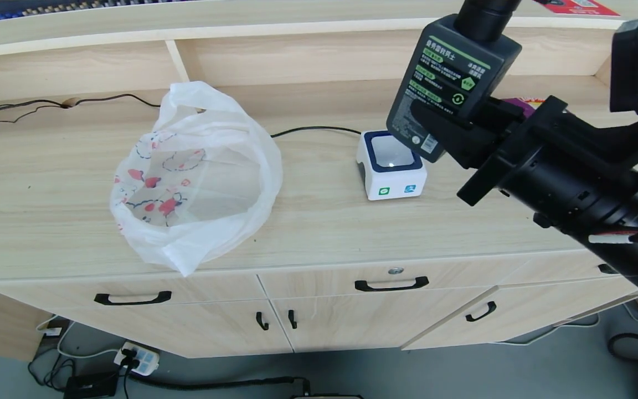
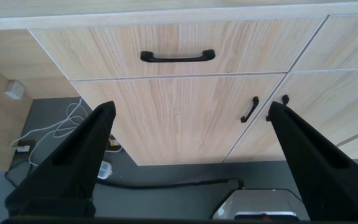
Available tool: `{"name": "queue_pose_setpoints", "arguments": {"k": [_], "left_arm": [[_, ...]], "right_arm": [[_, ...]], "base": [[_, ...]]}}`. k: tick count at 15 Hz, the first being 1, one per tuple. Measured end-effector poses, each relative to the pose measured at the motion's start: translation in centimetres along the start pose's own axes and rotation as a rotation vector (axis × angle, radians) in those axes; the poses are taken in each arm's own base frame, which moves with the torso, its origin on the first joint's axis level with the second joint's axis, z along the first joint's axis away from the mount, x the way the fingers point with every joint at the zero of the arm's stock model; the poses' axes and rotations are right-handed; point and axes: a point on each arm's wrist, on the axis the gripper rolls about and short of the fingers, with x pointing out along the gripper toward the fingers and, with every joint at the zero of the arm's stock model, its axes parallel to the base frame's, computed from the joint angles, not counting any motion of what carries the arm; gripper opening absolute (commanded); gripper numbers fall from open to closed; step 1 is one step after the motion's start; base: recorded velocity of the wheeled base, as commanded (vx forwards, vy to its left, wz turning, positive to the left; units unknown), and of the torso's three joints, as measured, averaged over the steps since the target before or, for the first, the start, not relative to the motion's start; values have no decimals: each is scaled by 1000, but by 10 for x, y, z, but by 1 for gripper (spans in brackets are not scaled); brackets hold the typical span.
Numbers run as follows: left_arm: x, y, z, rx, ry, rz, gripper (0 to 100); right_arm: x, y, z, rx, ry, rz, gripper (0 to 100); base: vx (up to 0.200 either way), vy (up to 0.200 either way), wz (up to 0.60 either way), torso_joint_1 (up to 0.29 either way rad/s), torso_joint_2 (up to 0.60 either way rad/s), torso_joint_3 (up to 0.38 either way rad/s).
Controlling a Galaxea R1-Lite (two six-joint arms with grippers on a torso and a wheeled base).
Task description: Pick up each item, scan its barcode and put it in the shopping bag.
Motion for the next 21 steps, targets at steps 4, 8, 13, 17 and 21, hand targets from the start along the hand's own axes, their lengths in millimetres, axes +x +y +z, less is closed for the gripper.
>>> {"name": "queue_pose_setpoints", "arguments": {"k": [4, 8, 13, 17, 21], "left_arm": [[0, 0, 0, -3, -2, 1, 100], [0, 0, 0, -4, -3, 1, 100], [0, 0, 0, -14, -4, 2, 100], [0, 0, 0, -19, -5, 1, 100], [0, 0, 1, -20, -5, 2, 100]], "right_arm": [[-15, 3, 2, 70, 23, -25, 0], [-22, 3, 1, 115, 39, -69, 0], [-28, 3, 1, 127, 47, -81, 0], [-31, 2, 0, 130, 54, -87, 0], [-35, 0, -2, 137, 67, -121, 0]], "base": [[-100, 0, 0, 1, 0, 1], [-50, 0, 0, 4, 4, 1], [0, 120, 0, 8, 4, 0], [0, 200, 0, 2, 2, 2], [0, 100, 600, 2, 1, 1]]}}
